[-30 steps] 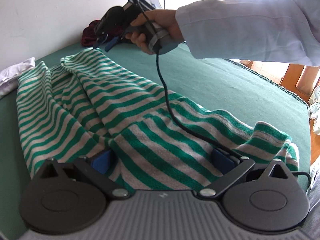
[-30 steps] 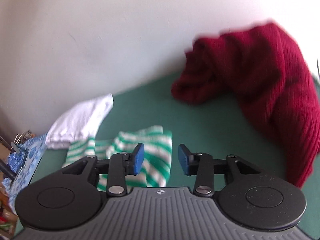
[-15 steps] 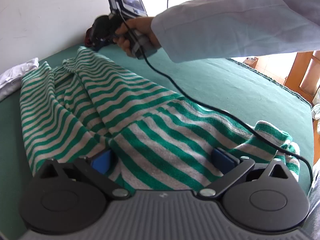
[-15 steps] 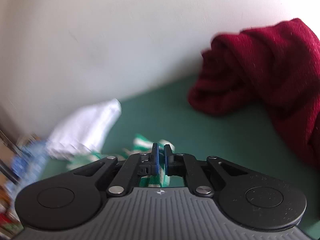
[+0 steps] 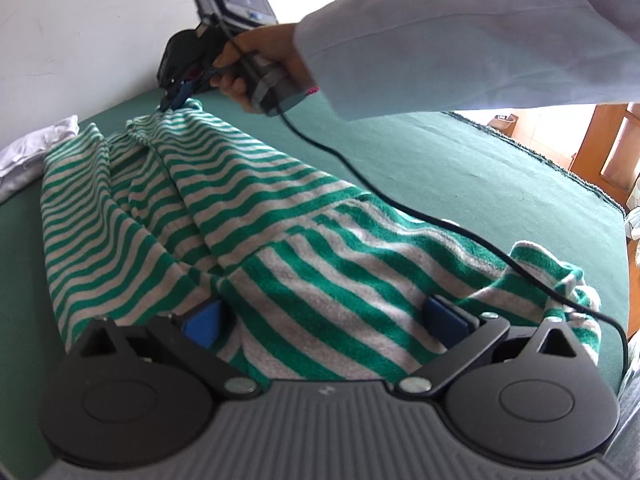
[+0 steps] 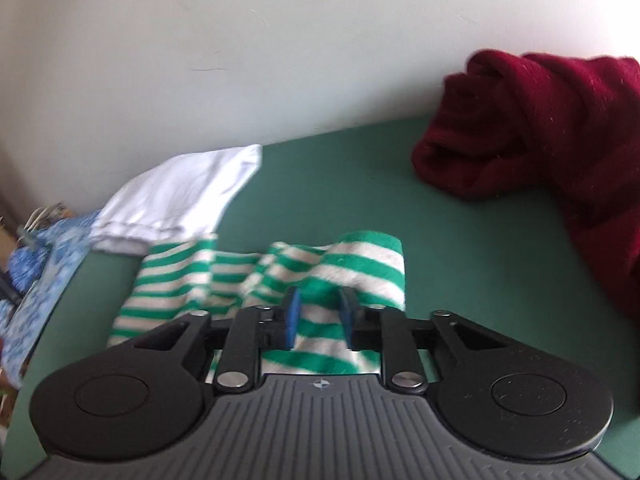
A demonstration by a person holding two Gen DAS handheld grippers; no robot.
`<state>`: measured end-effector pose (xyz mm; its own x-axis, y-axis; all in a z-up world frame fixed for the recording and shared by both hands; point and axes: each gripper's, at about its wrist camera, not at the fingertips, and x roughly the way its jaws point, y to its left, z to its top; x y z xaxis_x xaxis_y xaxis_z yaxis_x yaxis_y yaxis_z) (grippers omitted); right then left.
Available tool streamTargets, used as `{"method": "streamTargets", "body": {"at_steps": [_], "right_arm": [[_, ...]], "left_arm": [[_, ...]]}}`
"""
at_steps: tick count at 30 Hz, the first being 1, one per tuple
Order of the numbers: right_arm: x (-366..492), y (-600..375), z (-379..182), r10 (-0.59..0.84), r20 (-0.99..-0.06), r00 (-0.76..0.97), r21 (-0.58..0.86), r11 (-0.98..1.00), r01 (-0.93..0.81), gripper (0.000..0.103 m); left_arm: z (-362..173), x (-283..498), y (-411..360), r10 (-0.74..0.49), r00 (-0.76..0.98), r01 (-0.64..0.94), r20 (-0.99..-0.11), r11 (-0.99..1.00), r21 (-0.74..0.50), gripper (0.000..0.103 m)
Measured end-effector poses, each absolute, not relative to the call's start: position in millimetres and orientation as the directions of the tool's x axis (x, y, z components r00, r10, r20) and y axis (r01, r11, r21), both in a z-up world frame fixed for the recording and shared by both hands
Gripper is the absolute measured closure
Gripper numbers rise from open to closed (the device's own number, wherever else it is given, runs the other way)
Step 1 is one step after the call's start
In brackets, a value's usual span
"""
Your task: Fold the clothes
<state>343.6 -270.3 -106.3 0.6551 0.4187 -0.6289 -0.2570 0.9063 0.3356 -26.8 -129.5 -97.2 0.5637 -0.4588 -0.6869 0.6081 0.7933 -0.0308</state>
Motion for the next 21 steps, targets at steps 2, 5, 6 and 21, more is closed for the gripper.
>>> {"method": "streamTargets", "body": {"at_steps": [2, 5, 6, 21], "right_arm": [[343, -263, -103, 0.389, -0.623, 0.679, 0.308, 0.92, -0.245, 0.095], [331, -247, -91, 0.503, -0.577, 0.643, 0.348, 0.864, -0.364, 0.086], [332, -238, -93, 0.502, -0.604, 0.619, 0.331, 0.865, -0.378, 0.084], [201, -265, -73, 0.542, -0.656, 0.525, 0.402, 0.84, -0.365, 0.061]], "left_arm": [[-97, -28, -130, -0.458, 0.565, 0.607, -0.686, 0.794, -0.031, 0.001], [-97, -28, -130, -0.458, 0.566, 0.606, -0.685, 0.795, -0.031, 0.001], [-97, -28, -130, -0.459, 0.566, 0.606, -0.685, 0.795, -0.032, 0.001], [-72, -50, -128, -0.47, 0.587, 0.62, -0.659, 0.785, -0.006, 0.001]]}}
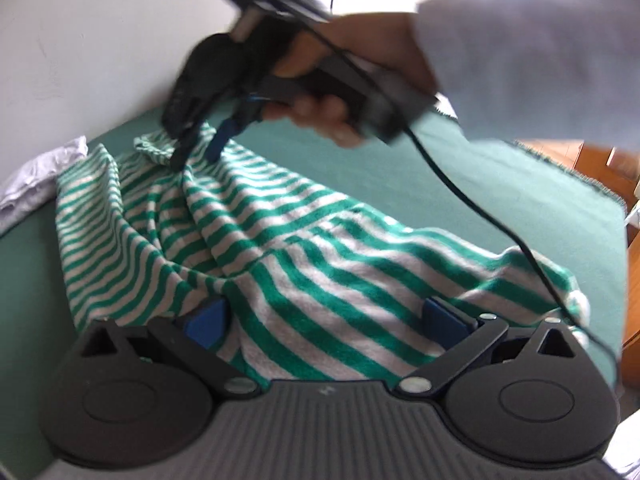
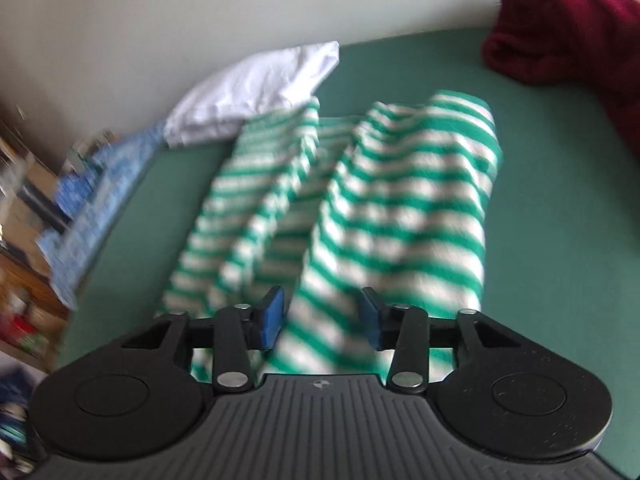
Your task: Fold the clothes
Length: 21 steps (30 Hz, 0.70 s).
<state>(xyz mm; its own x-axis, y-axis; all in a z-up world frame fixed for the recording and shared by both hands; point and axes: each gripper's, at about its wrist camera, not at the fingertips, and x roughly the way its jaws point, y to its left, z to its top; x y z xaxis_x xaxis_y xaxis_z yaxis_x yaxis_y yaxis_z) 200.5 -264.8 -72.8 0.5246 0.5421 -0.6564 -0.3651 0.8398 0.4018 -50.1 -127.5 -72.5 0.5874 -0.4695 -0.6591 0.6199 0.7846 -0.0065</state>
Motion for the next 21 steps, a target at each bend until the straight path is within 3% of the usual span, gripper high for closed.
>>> {"method": "streamTargets", "body": {"at_steps": [2, 4, 6, 8, 10, 12, 14, 16, 18, 20, 21], "right_arm": [[161, -275, -63, 0.523, -0.643, 0.56, 0.383, 0.852, -0.357, 0.057], [118, -289, -51, 0.599, -0.599, 0.532, 0.501, 0.798, -0.335, 0.052], [65, -293, -46, 0.603, -0.582, 0.545, 0.509, 0.793, -0.334, 0.048], [17, -297, -51, 0.575, -0.591, 0.566, 0.473, 0.816, -0.334, 0.036], [-19, -293, -72, 0.525, -0.654, 0.544, 0.433, 0.85, -0.301, 0.038], [-51, -297, -91, 0.473, -0.68, 0.56, 0.419, 0.878, -0.233, 0.047], [-74, -302, -98, 0.395, -0.683, 0.614, 0.385, 0.909, -0.157, 0.069], [-90, -308, -94, 0.347, -0.661, 0.665, 0.392, 0.916, -0.088, 0.069], [-103, -315, -88, 0.362, -0.609, 0.706, 0.462, 0.885, -0.055, 0.061], [-112, -316, -88, 0.395, -0.585, 0.709, 0.492, 0.867, -0.078, 0.041], [-111, -314, -93, 0.365, -0.622, 0.693, 0.453, 0.89, -0.062, 0.038]], "left_arm": [[-58, -72, -112, -0.517, 0.589, 0.628, -0.621, 0.776, -0.051, 0.001], [-47, -97, -90, -0.546, 0.599, 0.626, -0.586, 0.776, -0.083, 0.001], [-45, -120, -67, -0.56, 0.597, 0.618, -0.574, 0.777, -0.115, 0.001], [-54, -140, -50, -0.57, 0.567, 0.613, -0.595, 0.774, -0.157, 0.001], [-65, -152, -40, -0.579, 0.519, 0.613, -0.629, 0.765, -0.199, 0.001], [-79, -157, -40, -0.577, 0.475, 0.62, -0.665, 0.755, -0.212, 0.003], [-88, -164, -44, -0.559, 0.472, 0.645, -0.682, 0.746, -0.165, 0.002], [-92, -167, -47, -0.526, 0.486, 0.651, -0.698, 0.751, -0.113, 0.002], [-89, -168, -43, -0.527, 0.489, 0.647, -0.696, 0.754, -0.116, 0.002], [-84, -168, -36, -0.538, 0.489, 0.629, -0.687, 0.763, -0.149, 0.001], [-84, -167, -32, -0.534, 0.486, 0.616, -0.692, 0.771, -0.162, 0.001]]}}
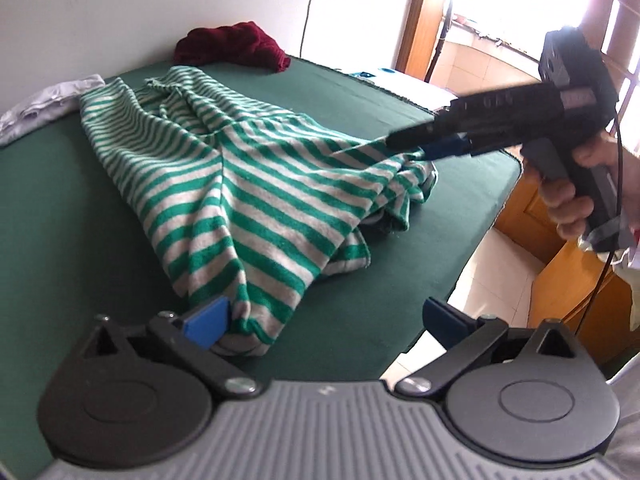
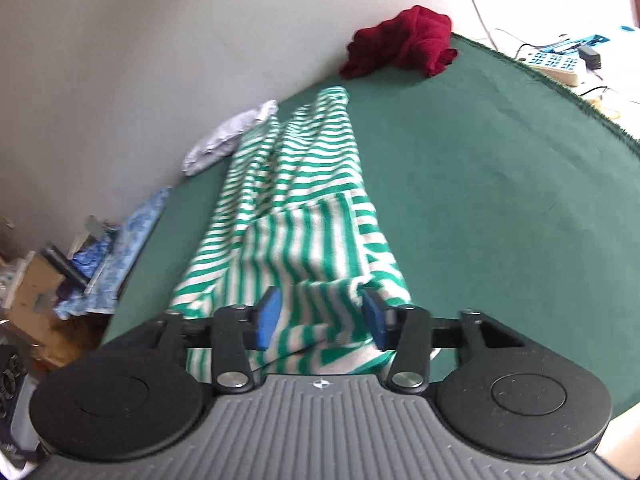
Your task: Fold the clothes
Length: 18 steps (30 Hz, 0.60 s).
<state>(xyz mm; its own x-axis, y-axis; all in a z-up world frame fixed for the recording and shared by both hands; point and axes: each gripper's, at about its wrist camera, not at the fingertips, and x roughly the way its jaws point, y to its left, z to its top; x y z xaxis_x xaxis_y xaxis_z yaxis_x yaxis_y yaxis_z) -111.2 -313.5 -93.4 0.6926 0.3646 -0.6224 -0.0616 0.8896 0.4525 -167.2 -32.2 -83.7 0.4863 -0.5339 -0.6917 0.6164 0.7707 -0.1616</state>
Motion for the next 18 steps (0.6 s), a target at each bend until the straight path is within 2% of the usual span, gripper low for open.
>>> {"method": "streamTargets", "body": {"at_steps": [2, 3, 5, 8, 10, 13, 14, 18], "right_arm": [[-109, -308, -105, 0.287, -0.702, 0.652, 0.356, 0.934, -0.027, 0.037], [-110, -308, -107, 0.284, -0.698, 0.657, 0.346, 0.937, -0.038, 0.039], [-109, -312, -106, 0.306, -0.703, 0.642, 0.364, 0.93, -0.044, 0.042], [-113, -330, -99, 0.357, -0.659, 0.661, 0.45, 0.892, -0.034, 0.045], [-114, -342, -96, 0.357, -0.639, 0.681, 0.483, 0.876, -0.007, 0.043], [-109, -353, -102, 0.375, -0.655, 0.656, 0.507, 0.862, 0.013, 0.042], [-107, -356, -105, 0.386, -0.661, 0.644, 0.515, 0.857, 0.015, 0.042], [-103, -359, -115, 0.445, -0.666, 0.599, 0.547, 0.837, -0.013, 0.041]], "left_arm": [[-87, -166, -26, -0.502, 0.483, 0.577, -0.717, 0.798, -0.171, 0.001], [-88, -166, -22, -0.486, 0.484, 0.557, -0.728, 0.813, -0.173, 0.001], [-83, -170, -12, -0.476, 0.509, 0.515, -0.717, 0.836, -0.189, 0.001], [-74, -170, -1, -0.49, 0.549, 0.448, -0.677, 0.857, -0.255, 0.001], [-73, -165, 6, -0.501, 0.571, 0.393, -0.65, 0.862, -0.319, 0.001], [-85, -145, 17, -0.509, 0.579, 0.246, -0.637, 0.854, -0.458, 0.002], [-89, -141, 20, -0.512, 0.581, 0.201, -0.632, 0.843, -0.499, 0.006], [-99, -138, 17, -0.525, 0.586, 0.136, -0.617, 0.814, -0.564, 0.009]]}}
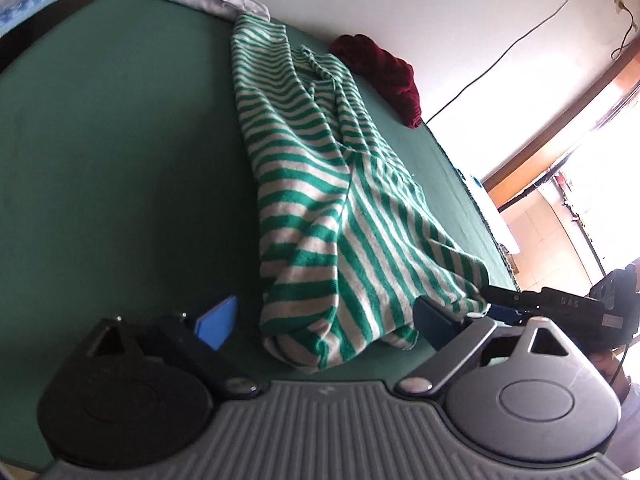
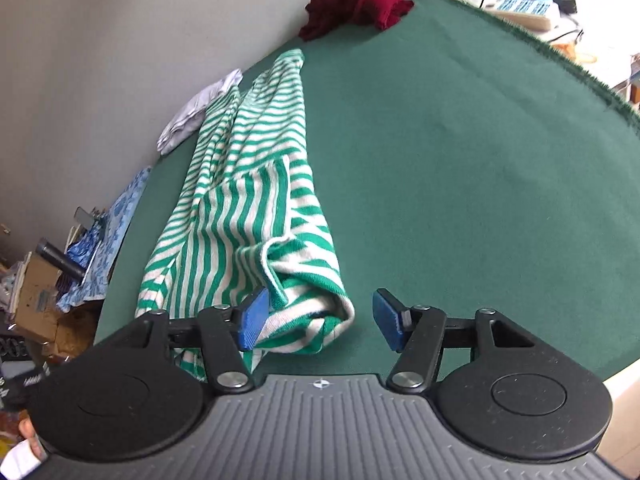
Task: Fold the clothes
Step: 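Pinch the folded shirt end with the right gripper and tuck it under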
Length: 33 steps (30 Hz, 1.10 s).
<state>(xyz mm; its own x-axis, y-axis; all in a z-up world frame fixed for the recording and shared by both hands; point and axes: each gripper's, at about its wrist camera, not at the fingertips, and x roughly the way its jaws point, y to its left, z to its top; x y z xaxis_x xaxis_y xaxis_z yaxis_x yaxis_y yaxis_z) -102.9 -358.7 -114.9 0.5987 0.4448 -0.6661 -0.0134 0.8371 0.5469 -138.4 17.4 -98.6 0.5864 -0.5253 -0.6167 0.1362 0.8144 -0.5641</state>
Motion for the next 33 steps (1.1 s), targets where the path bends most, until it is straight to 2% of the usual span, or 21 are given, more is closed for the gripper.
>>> {"method": "streamTargets", "body": {"at_steps": [3, 6, 12, 13, 15, 16, 17, 19, 21, 24, 27, 29, 30, 31, 33], "right_arm": [[-102, -359, -119, 0.474, -0.646, 0.598, 0.564, 0.824, -0.045, 0.039], [-98, -360, -123, 0.522, -0.616, 0.59, 0.605, 0.793, -0.069, 0.037], [-88, -350, -129, 0.579, -0.575, 0.579, 0.661, 0.745, -0.089, 0.038], [-87, -353, -131, 0.587, -0.567, 0.578, 0.684, 0.727, -0.068, 0.038], [-86, -361, -135, 0.608, -0.558, 0.565, 0.724, 0.689, -0.027, 0.045], [-87, -364, -137, 0.615, -0.558, 0.557, 0.732, 0.681, -0.017, 0.053], [-89, -367, -140, 0.619, -0.557, 0.553, 0.738, 0.674, -0.012, 0.062], [-91, -373, -144, 0.629, -0.551, 0.549, 0.752, 0.659, -0.001, 0.068], [-91, -374, -146, 0.637, -0.542, 0.549, 0.761, 0.648, -0.001, 0.068], [-92, -365, -140, 0.616, -0.555, 0.559, 0.728, 0.685, -0.031, 0.068], [-97, -352, -138, 0.587, -0.545, 0.599, 0.675, 0.73, -0.102, 0.066], [-98, -349, -141, 0.58, -0.526, 0.622, 0.669, 0.734, -0.12, 0.068], [-98, -349, -142, 0.575, -0.528, 0.625, 0.668, 0.736, -0.113, 0.069], [-97, -349, -142, 0.57, -0.532, 0.627, 0.667, 0.738, -0.105, 0.073], [-95, -349, -141, 0.56, -0.545, 0.624, 0.664, 0.743, -0.087, 0.078]], "left_arm": [[-105, -142, 12, -0.532, 0.615, 0.131, -0.582, 0.797, -0.59, 0.002], [-110, -138, 12, -0.535, 0.642, 0.097, -0.549, 0.767, -0.635, 0.002], [-118, -129, 18, -0.559, 0.672, 0.0, -0.486, 0.656, -0.755, 0.008], [-117, -131, 17, -0.546, 0.681, -0.017, -0.488, 0.654, -0.756, 0.013], [-116, -136, 15, -0.51, 0.697, -0.051, -0.504, 0.665, -0.745, 0.022], [-116, -139, 14, -0.496, 0.704, -0.063, -0.509, 0.669, -0.741, 0.026], [-116, -140, 14, -0.491, 0.708, -0.064, -0.508, 0.672, -0.738, 0.028], [-116, -141, 13, -0.49, 0.71, -0.054, -0.505, 0.677, -0.734, 0.027], [-116, -137, 14, -0.5, 0.704, -0.053, -0.504, 0.672, -0.739, 0.02], [-113, -130, 8, -0.488, 0.7, -0.052, -0.522, 0.694, -0.718, 0.02], [-113, -127, 4, -0.453, 0.706, -0.061, -0.545, 0.728, -0.683, 0.034], [-115, -127, 5, -0.429, 0.711, -0.08, -0.558, 0.738, -0.67, 0.063], [-117, -128, 8, -0.42, 0.711, -0.095, -0.564, 0.737, -0.669, 0.068], [-119, -129, 11, -0.412, 0.711, -0.111, -0.57, 0.735, -0.669, 0.083], [-120, -129, 15, -0.409, 0.706, -0.126, -0.578, 0.73, -0.671, 0.086]]}}
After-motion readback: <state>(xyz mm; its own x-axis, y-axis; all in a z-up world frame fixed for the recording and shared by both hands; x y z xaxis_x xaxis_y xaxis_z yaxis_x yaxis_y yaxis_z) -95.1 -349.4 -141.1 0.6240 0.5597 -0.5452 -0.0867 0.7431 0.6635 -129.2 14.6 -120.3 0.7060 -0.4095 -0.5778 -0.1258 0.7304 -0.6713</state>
